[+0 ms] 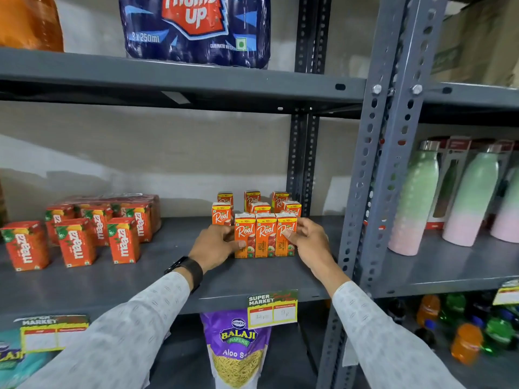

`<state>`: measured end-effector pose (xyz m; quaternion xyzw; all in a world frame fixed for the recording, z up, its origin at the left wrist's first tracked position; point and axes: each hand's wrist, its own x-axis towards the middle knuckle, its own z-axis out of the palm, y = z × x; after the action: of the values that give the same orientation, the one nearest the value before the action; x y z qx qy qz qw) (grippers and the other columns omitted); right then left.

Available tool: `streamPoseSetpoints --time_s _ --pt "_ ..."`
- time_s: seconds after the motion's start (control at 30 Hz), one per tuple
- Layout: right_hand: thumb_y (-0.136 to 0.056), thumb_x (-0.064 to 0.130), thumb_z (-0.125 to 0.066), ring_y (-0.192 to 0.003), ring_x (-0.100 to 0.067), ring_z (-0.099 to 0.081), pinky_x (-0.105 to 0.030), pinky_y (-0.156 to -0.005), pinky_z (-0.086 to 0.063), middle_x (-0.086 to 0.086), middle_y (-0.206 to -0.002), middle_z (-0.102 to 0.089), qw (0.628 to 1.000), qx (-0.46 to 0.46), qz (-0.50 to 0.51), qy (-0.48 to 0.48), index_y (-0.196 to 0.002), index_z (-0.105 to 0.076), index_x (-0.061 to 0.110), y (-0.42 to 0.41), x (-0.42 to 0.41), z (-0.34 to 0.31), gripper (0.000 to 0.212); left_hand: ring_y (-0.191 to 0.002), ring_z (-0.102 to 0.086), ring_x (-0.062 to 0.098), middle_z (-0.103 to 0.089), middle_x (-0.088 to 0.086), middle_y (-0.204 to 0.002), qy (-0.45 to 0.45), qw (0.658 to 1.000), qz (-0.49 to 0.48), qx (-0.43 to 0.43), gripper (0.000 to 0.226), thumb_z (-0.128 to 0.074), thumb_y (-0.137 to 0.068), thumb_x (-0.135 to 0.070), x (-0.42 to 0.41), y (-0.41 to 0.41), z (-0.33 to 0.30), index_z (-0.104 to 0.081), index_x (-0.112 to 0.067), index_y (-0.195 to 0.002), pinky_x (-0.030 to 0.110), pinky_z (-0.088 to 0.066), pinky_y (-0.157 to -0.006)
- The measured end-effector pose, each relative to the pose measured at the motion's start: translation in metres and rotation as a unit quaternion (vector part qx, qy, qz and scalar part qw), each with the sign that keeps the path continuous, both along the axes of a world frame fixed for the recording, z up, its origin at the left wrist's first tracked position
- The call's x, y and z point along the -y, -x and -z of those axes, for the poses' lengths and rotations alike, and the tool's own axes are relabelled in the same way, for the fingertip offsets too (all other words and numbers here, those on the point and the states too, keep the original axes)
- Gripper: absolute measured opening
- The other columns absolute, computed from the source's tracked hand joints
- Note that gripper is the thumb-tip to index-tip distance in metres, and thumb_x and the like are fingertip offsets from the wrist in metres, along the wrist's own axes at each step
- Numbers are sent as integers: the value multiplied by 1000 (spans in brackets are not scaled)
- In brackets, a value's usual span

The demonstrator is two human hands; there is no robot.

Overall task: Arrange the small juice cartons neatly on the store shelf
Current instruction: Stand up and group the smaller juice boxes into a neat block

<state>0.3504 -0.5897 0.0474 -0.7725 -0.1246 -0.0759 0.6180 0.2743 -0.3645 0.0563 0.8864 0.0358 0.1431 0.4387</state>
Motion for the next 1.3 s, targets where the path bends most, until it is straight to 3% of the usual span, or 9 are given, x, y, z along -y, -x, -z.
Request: streamPoseSetpoints --time_s 0.27,0.4,0.47,0.63,1.03,1.1,1.2,1.3 --pt "-96 16 -73 -93 -5 -74 -18 -68 -59 8 -108 -74 998 12 -62 -25 -129 -61 20 26 5 -1 36 -95 -69 6 -74 -13 -108 -54 999 -7 4 39 -74 -81 -45 -11 24 1 -70 -27 -115 39 -56 -93" --pt "-93 20 -77 -98 -8 -76 -31 -83 -63 5 -112 -78 996 25 -86 -10 -133 -62 19 48 6 7 42 -82 -66 -3 -74 -15 -99 -116 993 -15 32 32 -71 -82 -48 -16 55 2 -72 -29 -107 15 -48 -68" --pt "-92 18 -78 -98 -9 -77 -34 -85 -63 3 -110 -78 995 31 -96 -8 -130 -64 18 58 6 9 41 -75 -66 -3 -74 -15 -92 -135 990 -21 40 33 -71 -81 -51 -19 69 4 -73 -29 -104 14 -44 -62" --pt "-91 15 -79 -97 -7 -77 -32 -83 -63 3 -108 -79 993 52 -104 -3 -124 -66 19 73 8 11 35 -89 -69 4 -75 -13 -103 -140 989 -20 37 47 -69 -76 -58 -24 85 8 -71 -27 -111 31 -58 -81" --pt "-90 21 -81 -99 -12 -77 -43 -89 -63 3 -109 -79 995 44 -88 11 -125 -63 20 72 0 8 39 -93 -69 5 -74 -12 -108 -101 994 -34 40 45 -72 -78 -51 -19 91 10 -69 -27 -116 32 -58 -86" --pt "-85 22 -86 -102 -12 -76 -41 -93 -62 4 -112 -78 993 21 -115 30 -131 -58 24 71 4 4 53 -98 -67 3 -72 -15 -111 -78 996 -10 29 49 -76 -75 -51 -21 92 7 -65 -32 -120 28 -54 -89" --pt "-75 15 -92 -108 -11 -73 -38 -98 -58 4 -119 -75 984 -22 -168 51 -139 -52 25 68 8 -6 76 -109 -63 1 -67 -16 -120 69 995 74 24 65 -84 -71 -32 -20 93 -4 -52 -41 -127 24 -50 -93" --pt "-67 5 -96 -107 -11 -74 -40 -101 -57 2 -116 -78 975 -42 -212 58 -130 -61 22 66 2 -10 74 -102 -68 2 -69 -6 -115 162 980 120 -7 64 -85 -69 -9 -10 86 -10 -54 -33 -120 26 -57 -88"
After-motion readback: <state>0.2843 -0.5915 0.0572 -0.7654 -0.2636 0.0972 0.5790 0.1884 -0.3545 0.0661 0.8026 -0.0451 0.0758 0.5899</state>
